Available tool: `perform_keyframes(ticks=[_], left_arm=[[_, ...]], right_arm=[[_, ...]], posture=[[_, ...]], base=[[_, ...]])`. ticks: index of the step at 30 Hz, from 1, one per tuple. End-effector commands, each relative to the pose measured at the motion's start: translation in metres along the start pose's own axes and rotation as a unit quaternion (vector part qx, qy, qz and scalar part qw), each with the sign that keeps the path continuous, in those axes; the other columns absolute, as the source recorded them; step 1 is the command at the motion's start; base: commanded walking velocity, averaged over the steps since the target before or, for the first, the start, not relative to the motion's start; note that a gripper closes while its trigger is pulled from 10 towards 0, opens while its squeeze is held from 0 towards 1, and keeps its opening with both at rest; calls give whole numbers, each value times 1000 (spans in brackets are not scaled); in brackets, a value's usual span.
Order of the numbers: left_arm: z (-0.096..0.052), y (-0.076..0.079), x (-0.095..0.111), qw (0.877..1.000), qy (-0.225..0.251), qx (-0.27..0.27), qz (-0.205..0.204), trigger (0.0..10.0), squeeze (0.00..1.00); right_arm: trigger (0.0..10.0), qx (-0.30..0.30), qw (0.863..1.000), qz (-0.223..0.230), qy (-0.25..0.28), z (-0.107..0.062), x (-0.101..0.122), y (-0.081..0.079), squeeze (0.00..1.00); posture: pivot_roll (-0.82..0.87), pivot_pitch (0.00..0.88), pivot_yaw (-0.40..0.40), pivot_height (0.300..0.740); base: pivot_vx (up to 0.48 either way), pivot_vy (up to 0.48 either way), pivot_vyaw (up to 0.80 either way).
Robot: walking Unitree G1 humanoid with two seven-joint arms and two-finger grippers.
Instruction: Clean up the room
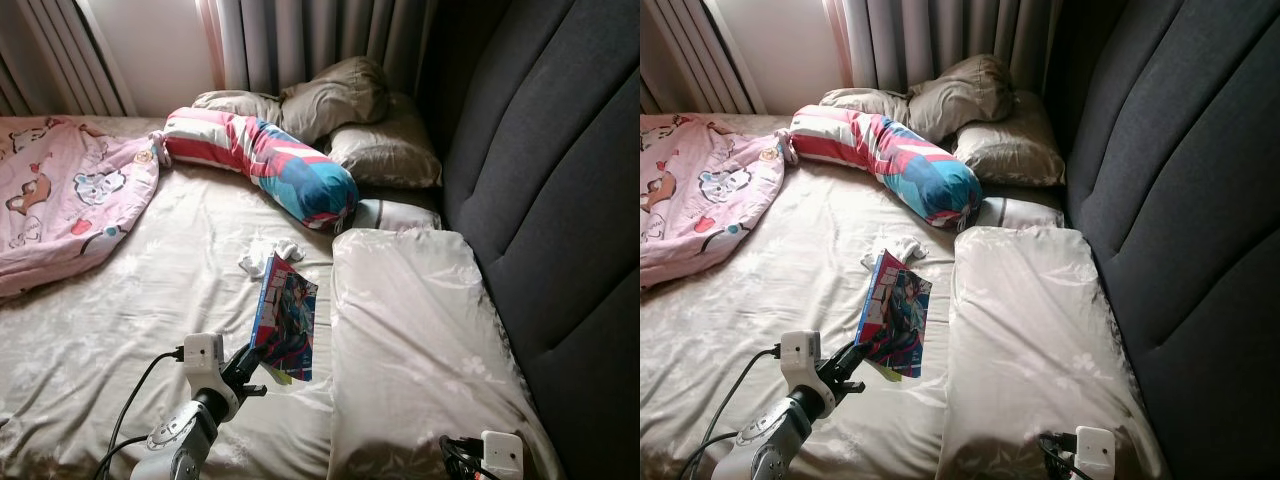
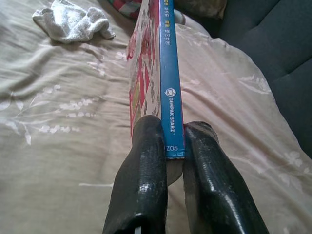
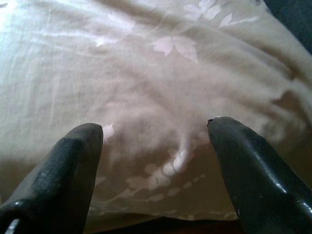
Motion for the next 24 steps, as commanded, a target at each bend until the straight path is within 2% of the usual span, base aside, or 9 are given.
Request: perform_keyframes(ticks=[1, 5, 10, 24], left_arm=[[3, 3, 7, 1000, 19, -5, -2, 10000, 0], [4, 2, 7, 1000, 19, -4, -8, 10000, 0], [5, 0, 6, 1000, 22, 1, -15, 10000, 0], [16, -1, 10, 999, 32, 7, -36, 10000, 0]], right_arm=[[10000, -4, 1000, 7, -10, -4, -8, 2, 0], [10000, -6, 1000, 8, -22, -4, -11, 3, 0], [10000, -3, 1000, 6, -8, -4, -7, 2, 0], [10000, 1, 1000, 6, -9, -5, -8, 2, 0]], posture=[[-20, 182, -55, 667], [-20, 182, -55, 667], [-23, 187, -58, 637], [-29, 191, -60, 637]], base=[[0, 0, 0], [0, 0, 0], [0, 0, 0], [0, 0, 0]])
Point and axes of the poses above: a point about 5 cm out from each wrist's last joint towards the gripper, its own z axis pointing out of the wrist towards the gripper, its own x axis along the axis of the wrist's last joint, y = z × x, the point moved 4 cm from there along z, pointing out of the wrist towards the gripper, and after that the axes turned 2 degrees about -z, right-handed, at the moved point
